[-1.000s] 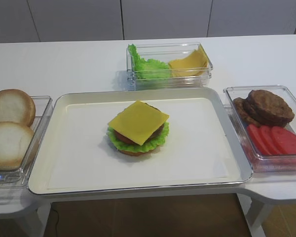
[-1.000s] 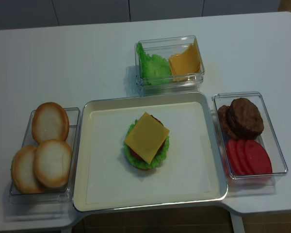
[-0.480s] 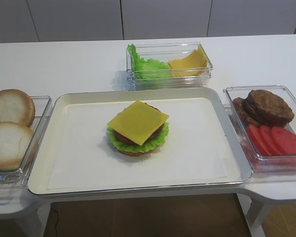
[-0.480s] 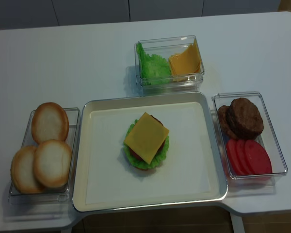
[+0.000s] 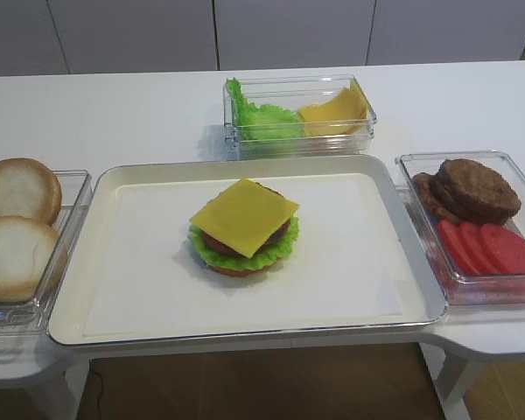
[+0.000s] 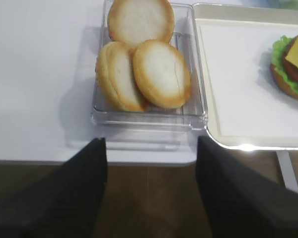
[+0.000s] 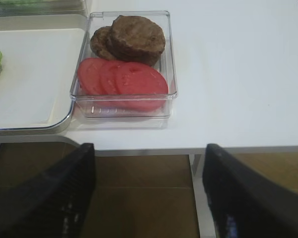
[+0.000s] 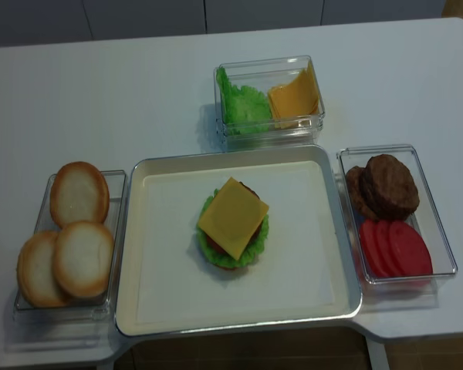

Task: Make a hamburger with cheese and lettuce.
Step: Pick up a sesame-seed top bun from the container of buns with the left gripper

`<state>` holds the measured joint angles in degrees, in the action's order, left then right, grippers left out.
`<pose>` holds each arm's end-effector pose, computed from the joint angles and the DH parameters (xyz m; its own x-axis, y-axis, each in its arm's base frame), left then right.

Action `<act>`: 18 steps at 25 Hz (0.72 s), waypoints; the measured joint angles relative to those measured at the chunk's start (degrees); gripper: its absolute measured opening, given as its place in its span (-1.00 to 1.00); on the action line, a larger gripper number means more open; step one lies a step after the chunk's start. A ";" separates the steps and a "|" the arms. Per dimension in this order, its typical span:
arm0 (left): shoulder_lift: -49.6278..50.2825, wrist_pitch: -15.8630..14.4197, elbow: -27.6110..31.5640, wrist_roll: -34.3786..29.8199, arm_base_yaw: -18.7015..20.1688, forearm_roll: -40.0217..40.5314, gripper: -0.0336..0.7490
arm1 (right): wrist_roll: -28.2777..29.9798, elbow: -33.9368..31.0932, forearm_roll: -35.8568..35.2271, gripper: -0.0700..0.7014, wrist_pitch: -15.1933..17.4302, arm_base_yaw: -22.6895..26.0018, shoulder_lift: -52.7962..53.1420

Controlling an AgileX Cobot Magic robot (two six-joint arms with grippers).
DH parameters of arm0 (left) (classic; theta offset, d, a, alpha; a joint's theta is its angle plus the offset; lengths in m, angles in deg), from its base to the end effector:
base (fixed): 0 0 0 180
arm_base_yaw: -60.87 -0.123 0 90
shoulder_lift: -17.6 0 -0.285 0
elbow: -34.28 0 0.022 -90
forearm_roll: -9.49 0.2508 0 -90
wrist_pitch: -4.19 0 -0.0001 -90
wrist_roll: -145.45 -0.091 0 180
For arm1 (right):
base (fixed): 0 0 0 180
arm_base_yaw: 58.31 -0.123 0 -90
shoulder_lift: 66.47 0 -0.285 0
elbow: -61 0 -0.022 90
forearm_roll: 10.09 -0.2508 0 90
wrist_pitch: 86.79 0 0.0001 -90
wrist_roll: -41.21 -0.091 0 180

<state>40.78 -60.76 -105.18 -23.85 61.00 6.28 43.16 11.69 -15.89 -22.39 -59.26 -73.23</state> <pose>0.0241 -0.0047 0.3091 -0.6193 -0.2073 -0.7573 -0.0895 0.9769 -0.1942 -0.0092 0.0081 0.2689 -0.5062 0.0014 -0.8624 -0.0902 0.9944 0.0545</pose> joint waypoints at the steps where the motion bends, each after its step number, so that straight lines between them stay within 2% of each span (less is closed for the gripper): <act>1: 2.59 1.52 -1.02 1.42 0.00 0.13 0.17 | 0.00 0.00 0.00 0.50 0.00 0.00 0.00; 7: 18.79 9.35 -3.47 8.41 0.11 0.47 0.17 | 0.00 0.00 0.00 0.50 0.00 0.10 0.00; 11: 27.47 11.74 -3.47 14.08 0.11 1.06 0.17 | 0.00 0.00 0.00 0.50 0.00 0.10 0.00; 14: 33.22 12.87 -3.47 15.58 -0.41 1.16 0.17 | 0.00 0.00 0.00 0.50 0.00 0.10 0.00; 18: 39.45 15.47 -3.47 15.63 -4.29 -2.80 0.17 | 0.00 0.00 0.00 0.50 0.00 0.10 0.00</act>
<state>80.23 -45.29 -108.65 -8.22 56.71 3.49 43.16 11.69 -15.89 -22.39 -59.16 -73.23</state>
